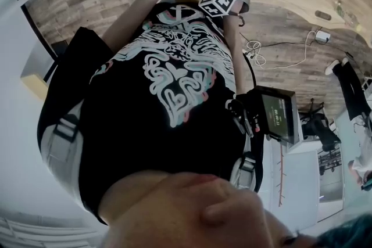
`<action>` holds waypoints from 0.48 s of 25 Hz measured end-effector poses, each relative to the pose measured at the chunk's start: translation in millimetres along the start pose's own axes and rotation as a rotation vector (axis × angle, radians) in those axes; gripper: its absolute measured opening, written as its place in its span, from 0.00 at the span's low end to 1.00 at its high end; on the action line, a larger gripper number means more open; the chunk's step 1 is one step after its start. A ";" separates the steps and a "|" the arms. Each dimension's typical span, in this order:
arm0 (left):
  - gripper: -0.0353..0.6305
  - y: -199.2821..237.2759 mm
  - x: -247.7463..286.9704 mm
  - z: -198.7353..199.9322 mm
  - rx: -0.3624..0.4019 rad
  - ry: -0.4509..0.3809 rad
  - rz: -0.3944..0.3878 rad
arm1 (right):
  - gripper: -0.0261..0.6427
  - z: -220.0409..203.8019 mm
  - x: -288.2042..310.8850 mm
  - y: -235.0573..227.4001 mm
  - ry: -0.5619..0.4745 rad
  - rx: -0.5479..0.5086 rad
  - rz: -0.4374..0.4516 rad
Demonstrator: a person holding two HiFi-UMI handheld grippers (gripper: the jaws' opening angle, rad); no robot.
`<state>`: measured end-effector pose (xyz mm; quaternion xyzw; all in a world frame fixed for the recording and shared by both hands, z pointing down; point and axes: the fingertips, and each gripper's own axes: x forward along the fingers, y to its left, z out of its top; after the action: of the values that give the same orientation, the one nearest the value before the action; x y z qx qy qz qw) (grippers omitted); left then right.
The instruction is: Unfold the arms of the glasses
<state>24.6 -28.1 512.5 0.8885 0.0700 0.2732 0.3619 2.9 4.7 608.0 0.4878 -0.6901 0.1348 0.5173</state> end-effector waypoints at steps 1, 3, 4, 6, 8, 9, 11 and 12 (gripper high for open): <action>0.06 0.1 0.0 0.2 0.001 0.000 0.000 | 0.05 -0.1 -0.1 -0.4 0.000 0.008 0.000; 0.06 0.9 0.0 0.6 0.004 0.003 0.001 | 0.05 0.2 -0.6 -1.7 -0.003 0.023 -0.003; 0.06 1.4 -0.2 1.1 0.006 0.003 0.002 | 0.05 0.5 -1.3 -2.6 -0.007 0.033 -0.004; 0.06 2.5 -1.4 4.4 0.012 0.000 0.007 | 0.05 1.8 -3.4 -5.3 -0.022 0.055 -0.009; 0.06 3.7 -3.9 9.1 0.021 -0.006 0.015 | 0.05 3.9 -6.4 -8.6 -0.038 0.072 -0.017; 0.06 4.6 -5.0 10.0 0.022 -0.008 0.016 | 0.05 5.0 -8.0 -10.0 -0.045 0.081 -0.022; 0.06 6.4 -6.5 10.5 0.020 -0.013 0.016 | 0.05 6.5 -11.1 -13.2 -0.062 0.109 -0.031; 0.06 7.2 -6.8 11.1 0.019 -0.015 0.016 | 0.05 7.0 -12.8 -15.3 -0.074 0.129 -0.035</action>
<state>24.3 -42.2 507.9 0.8945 0.0626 0.2687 0.3519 11.1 -0.8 589.3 0.5368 -0.6899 0.1518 0.4613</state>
